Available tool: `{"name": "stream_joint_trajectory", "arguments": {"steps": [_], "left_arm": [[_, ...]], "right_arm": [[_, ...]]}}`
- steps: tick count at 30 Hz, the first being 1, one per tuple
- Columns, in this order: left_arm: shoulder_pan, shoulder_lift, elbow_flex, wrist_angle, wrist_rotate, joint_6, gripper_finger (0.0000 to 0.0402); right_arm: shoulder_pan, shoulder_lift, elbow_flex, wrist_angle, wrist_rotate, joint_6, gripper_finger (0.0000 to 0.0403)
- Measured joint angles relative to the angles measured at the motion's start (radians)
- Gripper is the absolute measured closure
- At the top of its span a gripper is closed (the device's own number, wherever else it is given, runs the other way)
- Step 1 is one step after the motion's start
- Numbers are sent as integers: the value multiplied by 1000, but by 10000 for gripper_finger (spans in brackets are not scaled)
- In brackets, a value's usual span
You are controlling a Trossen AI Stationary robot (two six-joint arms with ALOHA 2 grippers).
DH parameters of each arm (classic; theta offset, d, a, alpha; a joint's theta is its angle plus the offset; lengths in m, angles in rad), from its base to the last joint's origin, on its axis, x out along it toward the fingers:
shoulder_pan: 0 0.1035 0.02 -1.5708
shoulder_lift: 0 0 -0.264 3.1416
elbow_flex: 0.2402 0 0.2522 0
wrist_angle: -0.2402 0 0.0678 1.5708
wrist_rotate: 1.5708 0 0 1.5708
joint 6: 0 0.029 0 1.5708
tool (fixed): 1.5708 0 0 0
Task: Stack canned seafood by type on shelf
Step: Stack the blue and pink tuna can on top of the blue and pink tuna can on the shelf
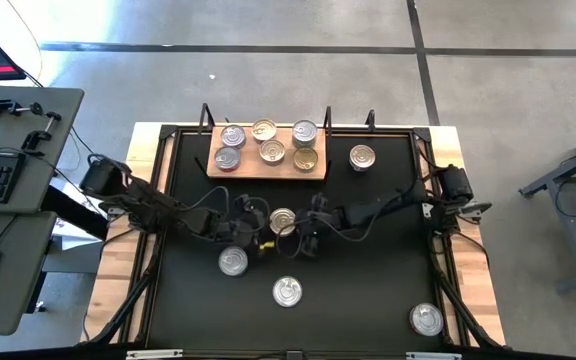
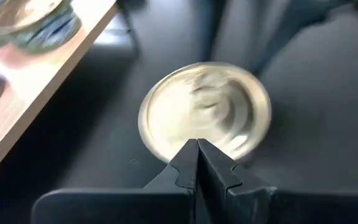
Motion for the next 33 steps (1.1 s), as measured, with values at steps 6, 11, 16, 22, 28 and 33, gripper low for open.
{"name": "stream_joint_trajectory", "arguments": {"steps": [6,11,16,22,28,33], "left_arm": [[66,87,4,59,8,-81,401],[37,107,3,135,96,-67,401],[-56,63,27,124,239,-42,401],[-169,-4,117,94,99,122,401],[-210,-11,154,-99,85,242,387],[-233,-3,155,-179,142,241,324]], "right_arm": [[-2,0,-4,-5,-186,-31,215],[-2,0,-12,-32,-179,-34,215],[-10,0,-10,-68,-173,-39,215],[-20,-1,-11,-79,29,101,215],[6,-2,-32,-71,25,107,215],[62,-4,-86,-9,76,195,215]]}}
